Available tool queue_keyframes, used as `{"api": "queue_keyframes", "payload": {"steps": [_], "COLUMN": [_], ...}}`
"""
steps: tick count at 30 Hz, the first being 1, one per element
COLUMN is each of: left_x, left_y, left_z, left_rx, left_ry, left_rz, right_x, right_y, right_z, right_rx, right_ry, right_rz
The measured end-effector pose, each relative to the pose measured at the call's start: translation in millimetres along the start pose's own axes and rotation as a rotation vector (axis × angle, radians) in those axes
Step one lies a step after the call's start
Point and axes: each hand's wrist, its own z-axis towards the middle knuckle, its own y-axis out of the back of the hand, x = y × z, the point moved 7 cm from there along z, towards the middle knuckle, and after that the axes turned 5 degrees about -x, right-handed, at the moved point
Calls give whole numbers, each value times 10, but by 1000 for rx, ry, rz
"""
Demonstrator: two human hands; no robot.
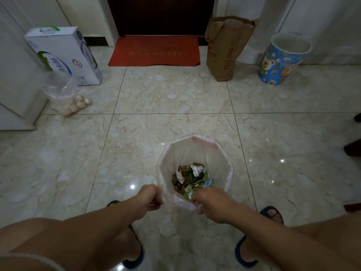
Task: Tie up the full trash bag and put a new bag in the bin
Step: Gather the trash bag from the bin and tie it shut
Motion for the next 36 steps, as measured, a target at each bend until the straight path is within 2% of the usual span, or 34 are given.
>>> {"api": "queue_keyframes", "payload": {"steps": [5, 9, 13, 17, 23, 28, 32, 36], "left_x": [111, 170, 186, 181, 86, 18, -10, -82], "left_y": [-122, -125, -169, -145, -84, -120, -213, -168], "left_z": [-164, -186, -263, -294, -399, -472, -544, -540], "left_rx": [233, 280, 306, 256, 28, 70, 128, 51], "left_ry": [56, 62, 74, 73, 8, 46, 1, -74], "left_rz": [125, 261, 238, 178, -60, -91, -99, -21], "right_x": [9, 6, 27, 40, 82, 89, 26, 51], "right_y": [-5, 7, 3, 19, 38, 63, 60, 87], "right_z": [-15, -12, -15, -17, -13, 14, 41, -5], "right_rx": [-7, -16, -26, -38, -43, -91, -107, -24], "right_ry": [22, 28, 45, 55, 74, 62, -12, 10], "right_rz": [-36, -38, -60, -31, 36, 13, -9, 8]}}
